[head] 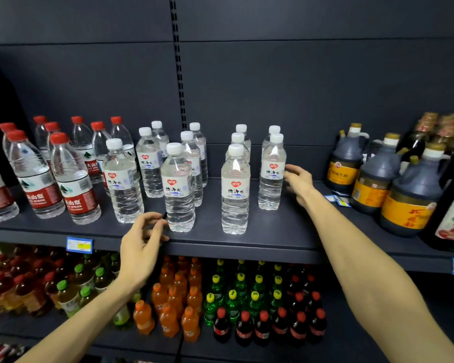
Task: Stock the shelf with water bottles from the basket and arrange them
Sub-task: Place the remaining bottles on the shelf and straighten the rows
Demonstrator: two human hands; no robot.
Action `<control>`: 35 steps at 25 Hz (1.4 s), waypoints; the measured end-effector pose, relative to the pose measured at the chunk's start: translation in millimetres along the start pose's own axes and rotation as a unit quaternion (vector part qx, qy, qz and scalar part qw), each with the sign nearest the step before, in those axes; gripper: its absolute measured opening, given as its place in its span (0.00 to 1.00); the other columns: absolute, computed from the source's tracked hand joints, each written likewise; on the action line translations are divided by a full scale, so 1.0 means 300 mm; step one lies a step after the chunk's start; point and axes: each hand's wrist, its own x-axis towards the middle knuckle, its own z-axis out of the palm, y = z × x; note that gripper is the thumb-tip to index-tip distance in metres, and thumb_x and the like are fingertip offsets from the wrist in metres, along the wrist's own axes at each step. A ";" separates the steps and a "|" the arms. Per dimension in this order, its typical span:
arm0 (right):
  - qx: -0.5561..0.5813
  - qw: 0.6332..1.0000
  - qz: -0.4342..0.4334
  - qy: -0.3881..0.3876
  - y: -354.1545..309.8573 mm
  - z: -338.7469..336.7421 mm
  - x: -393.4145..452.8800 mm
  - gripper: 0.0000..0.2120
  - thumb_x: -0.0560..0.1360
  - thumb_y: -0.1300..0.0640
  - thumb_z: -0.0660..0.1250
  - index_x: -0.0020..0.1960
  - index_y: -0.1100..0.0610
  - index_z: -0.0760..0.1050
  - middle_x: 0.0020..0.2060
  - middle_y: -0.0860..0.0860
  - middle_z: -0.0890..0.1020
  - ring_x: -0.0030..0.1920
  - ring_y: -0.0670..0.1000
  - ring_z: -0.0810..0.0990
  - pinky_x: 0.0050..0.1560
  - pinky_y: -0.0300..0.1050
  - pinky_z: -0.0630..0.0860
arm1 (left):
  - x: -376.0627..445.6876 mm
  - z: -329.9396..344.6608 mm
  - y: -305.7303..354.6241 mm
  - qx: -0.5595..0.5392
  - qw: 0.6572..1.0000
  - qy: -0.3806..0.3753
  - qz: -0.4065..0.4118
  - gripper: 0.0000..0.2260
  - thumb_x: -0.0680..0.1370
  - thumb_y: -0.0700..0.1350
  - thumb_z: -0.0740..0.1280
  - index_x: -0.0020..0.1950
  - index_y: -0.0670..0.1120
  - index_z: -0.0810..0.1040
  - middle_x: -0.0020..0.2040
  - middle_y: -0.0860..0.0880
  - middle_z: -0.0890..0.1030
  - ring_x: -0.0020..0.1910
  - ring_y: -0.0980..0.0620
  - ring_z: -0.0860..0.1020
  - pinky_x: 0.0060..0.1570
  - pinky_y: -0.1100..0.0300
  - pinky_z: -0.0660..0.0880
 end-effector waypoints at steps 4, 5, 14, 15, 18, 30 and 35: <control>-0.003 0.998 0.022 -0.051 0.010 0.005 0.032 0.21 0.74 0.64 0.74 0.66 0.58 0.77 0.50 0.54 0.84 0.43 0.46 0.81 0.39 0.37 0.78 | 0.033 -0.014 0.016 0.007 1.000 0.011 0.001 0.04 0.84 0.44 0.65 0.56 0.54 0.77 0.51 0.50 0.86 0.40 0.49 0.86 0.50 0.44 0.82; -0.008 0.998 0.021 -0.055 0.023 0.006 0.043 0.22 0.74 0.65 0.75 0.67 0.59 0.77 0.51 0.54 0.84 0.43 0.45 0.82 0.39 0.36 0.79 | 0.037 -0.018 0.017 0.007 1.000 0.013 0.004 0.04 0.84 0.45 0.65 0.56 0.53 0.77 0.51 0.50 0.86 0.40 0.50 0.86 0.50 0.44 0.82; -0.037 0.997 -0.013 -0.067 0.063 0.046 0.068 0.23 0.75 0.63 0.75 0.69 0.62 0.76 0.58 0.55 0.84 0.46 0.44 0.81 0.49 0.37 0.78 | 0.087 0.031 0.041 0.011 0.999 0.033 0.018 0.06 0.84 0.44 0.65 0.53 0.56 0.78 0.46 0.50 0.85 0.39 0.49 0.85 0.48 0.40 0.82; -0.043 0.996 -0.012 -0.078 0.063 0.046 0.069 0.24 0.75 0.63 0.75 0.70 0.62 0.76 0.58 0.55 0.84 0.47 0.44 0.81 0.52 0.40 0.77 | 0.087 0.040 0.044 0.007 0.999 0.041 0.022 0.05 0.84 0.45 0.65 0.54 0.55 0.79 0.44 0.49 0.84 0.39 0.47 0.84 0.47 0.40 0.82; -0.040 0.996 -0.013 -0.084 0.061 0.050 0.066 0.24 0.75 0.64 0.74 0.71 0.62 0.75 0.55 0.54 0.84 0.45 0.42 0.81 0.48 0.37 0.77 | 0.091 0.061 0.055 0.007 0.997 0.054 0.051 0.05 0.82 0.50 0.66 0.52 0.50 0.79 0.38 0.46 0.81 0.36 0.40 0.80 0.42 0.40 0.80; -0.042 0.991 0.041 -0.117 0.079 0.013 0.135 0.34 0.71 0.59 0.76 0.75 0.56 0.71 0.58 0.53 0.86 0.61 0.55 0.83 0.70 0.55 0.75 | 0.078 0.130 0.106 -0.022 0.998 -0.036 0.047 0.09 0.84 0.44 0.65 0.45 0.46 0.81 0.30 0.46 0.80 0.28 0.51 0.75 0.35 0.55 0.73; 0.065 0.996 0.051 0.017 0.098 0.039 0.067 0.17 0.77 0.60 0.67 0.65 0.55 0.76 0.61 0.57 0.83 0.62 0.56 0.82 0.57 0.46 0.78 | 0.078 0.151 0.128 -0.028 0.998 -0.047 0.034 0.08 0.84 0.43 0.65 0.46 0.45 0.80 0.31 0.45 0.81 0.29 0.50 0.75 0.36 0.53 0.75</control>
